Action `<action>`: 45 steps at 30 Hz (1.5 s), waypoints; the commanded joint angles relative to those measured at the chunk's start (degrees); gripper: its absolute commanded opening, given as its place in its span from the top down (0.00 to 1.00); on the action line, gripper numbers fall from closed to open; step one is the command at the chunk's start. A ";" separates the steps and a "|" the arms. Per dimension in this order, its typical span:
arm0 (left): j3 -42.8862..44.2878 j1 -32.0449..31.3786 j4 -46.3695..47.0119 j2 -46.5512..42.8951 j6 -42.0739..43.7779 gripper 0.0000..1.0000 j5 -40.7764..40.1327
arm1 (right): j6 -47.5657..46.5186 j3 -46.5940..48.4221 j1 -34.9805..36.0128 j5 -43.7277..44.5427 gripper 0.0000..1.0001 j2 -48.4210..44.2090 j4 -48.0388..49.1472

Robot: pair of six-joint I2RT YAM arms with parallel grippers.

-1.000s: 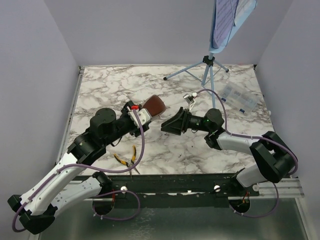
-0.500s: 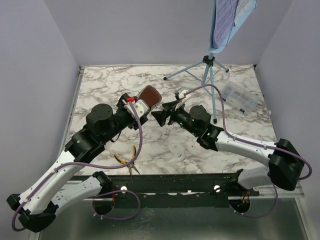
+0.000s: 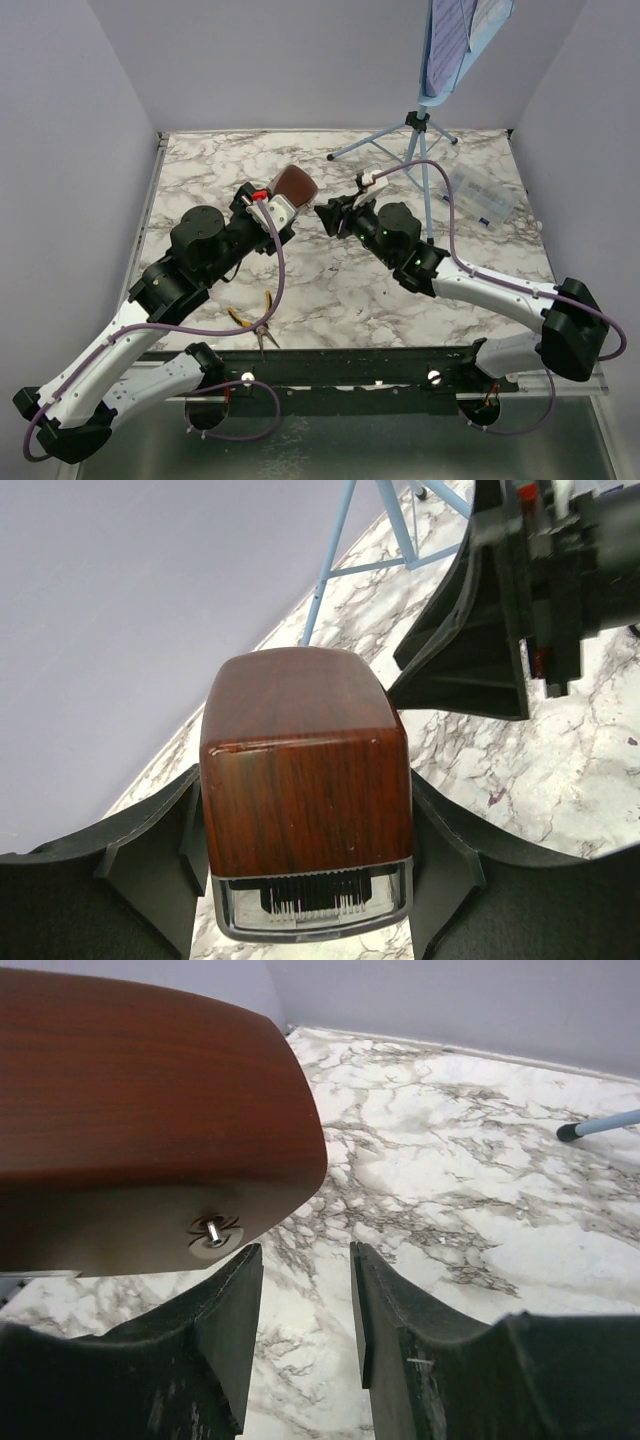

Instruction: Set up the instrument practice props

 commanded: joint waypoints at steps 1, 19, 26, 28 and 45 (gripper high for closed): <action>3.10 -0.38 8.11 -0.74 2.75 1.00 -3.18 | 4.88 0.01 0.46 -1.19 0.54 -3.81 -1.90; 3.96 -0.33 10.91 -2.84 3.41 1.00 7.00 | 59.55 -10.78 -22.67 -67.48 0.37 6.04 45.19; 5.12 -0.34 12.61 -2.93 0.84 1.00 10.59 | 74.13 -9.10 -22.70 -67.63 0.37 14.83 62.97; 5.20 -0.37 13.02 -2.93 0.13 1.00 11.57 | 76.22 -8.16 -22.66 -66.87 0.36 16.47 64.64; 2.16 -0.35 17.34 -1.58 -4.33 1.00 12.60 | 80.41 -5.48 -21.99 -61.32 0.39 18.13 59.86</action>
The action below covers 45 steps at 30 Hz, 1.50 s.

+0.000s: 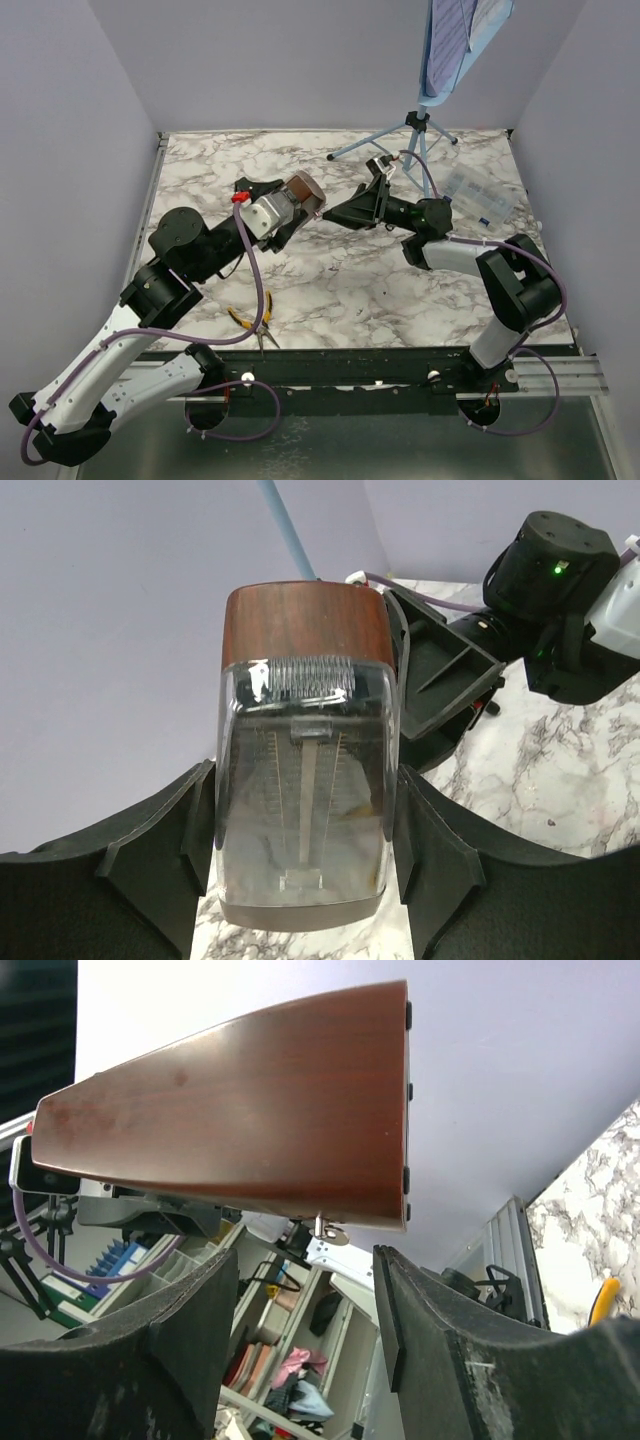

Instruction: Set up the instrument practice props

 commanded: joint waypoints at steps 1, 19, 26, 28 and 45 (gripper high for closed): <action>-1.16 -0.40 9.96 -0.33 -2.46 1.00 0.26 | -3.49 -0.87 0.54 1.90 0.39 -1.30 -2.22; -33.37 -0.50 36.57 0.35 -23.94 1.00 -12.97 | -43.11 -12.01 0.47 18.45 0.23 -24.61 -54.58; -38.90 -1.28 43.23 4.50 -32.02 1.00 -19.54 | -48.21 -12.84 0.45 20.69 0.22 -27.55 -59.86; -39.52 -2.09 43.37 5.38 -33.34 1.00 -21.22 | -48.31 -13.35 0.47 20.17 0.22 -27.48 -59.33; -31.67 -6.61 16.40 9.37 -46.70 0.13 -30.23 | -50.36 -15.75 0.44 18.98 0.22 -29.60 -59.69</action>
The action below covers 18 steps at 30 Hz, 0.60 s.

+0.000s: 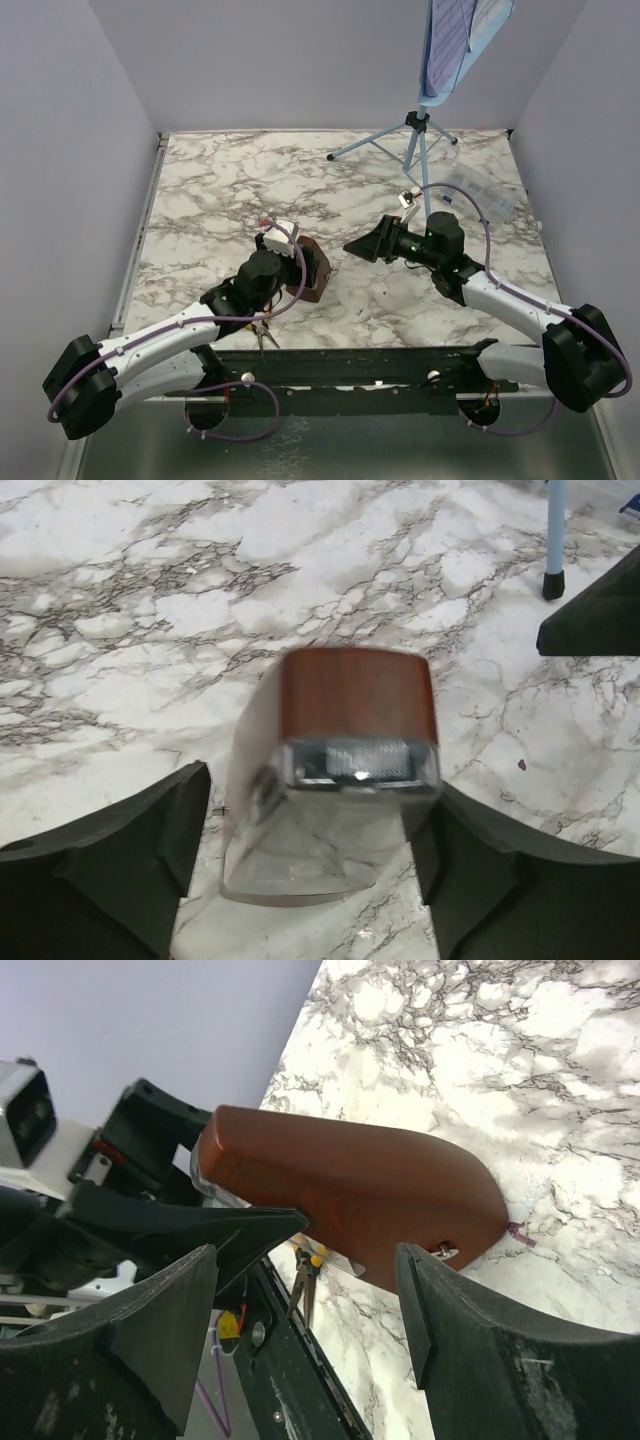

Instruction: Set up the instrument practice props

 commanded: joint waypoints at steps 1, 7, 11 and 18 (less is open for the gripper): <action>9.35 -0.08 -12.88 1.66 -7.99 0.09 -2.68 | -1.84 -0.86 0.23 0.37 0.22 -1.65 -1.77; 22.18 0.62 -28.32 8.86 -11.51 0.01 3.76 | -1.79 -1.17 0.17 -0.02 0.22 -2.29 -1.59; 27.56 1.32 -34.29 13.93 -10.25 0.01 5.03 | -1.69 -1.30 0.24 -0.77 0.23 -2.48 -1.27; 28.71 3.22 -36.19 17.10 -7.54 0.05 8.04 | -1.89 -2.04 0.22 0.71 0.22 -4.78 -3.26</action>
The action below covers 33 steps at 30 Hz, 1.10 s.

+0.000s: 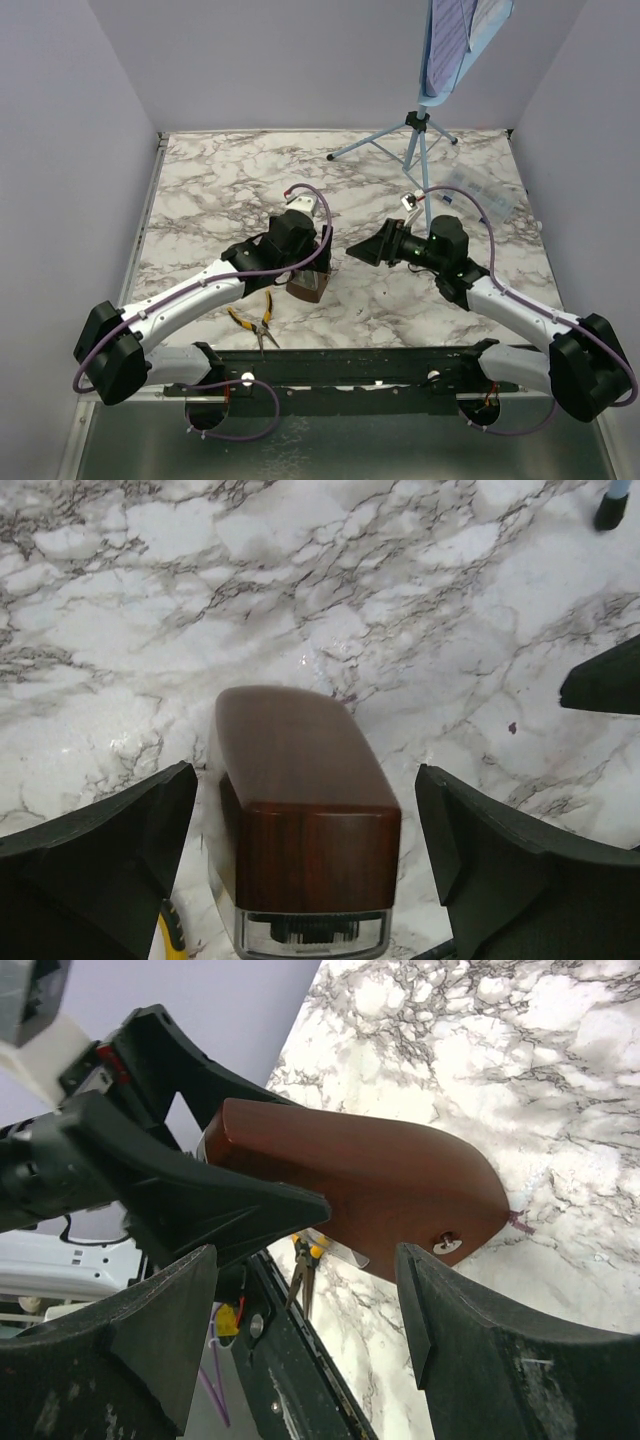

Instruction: Set up the instrument practice props

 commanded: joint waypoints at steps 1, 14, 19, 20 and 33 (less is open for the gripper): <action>0.66 1.26 -4.26 1.04 1.78 0.07 3.29 | -1.10 -0.74 0.23 1.09 0.22 -2.45 -2.46; -1.97 2.52 11.71 -5.07 22.57 1.00 2.14 | 15.78 -0.53 0.21 -4.27 0.21 4.32 8.11; -3.46 2.86 22.00 -13.53 27.22 1.00 5.80 | 25.68 0.95 0.28 -7.69 0.22 9.01 19.07; -3.74 2.86 24.15 -15.12 28.10 1.00 6.47 | 27.82 1.05 0.32 -9.17 0.22 10.64 22.56; -0.88 2.95 33.74 -20.91 31.08 1.00 17.26 | 42.01 1.80 0.89 -12.22 0.16 23.29 53.39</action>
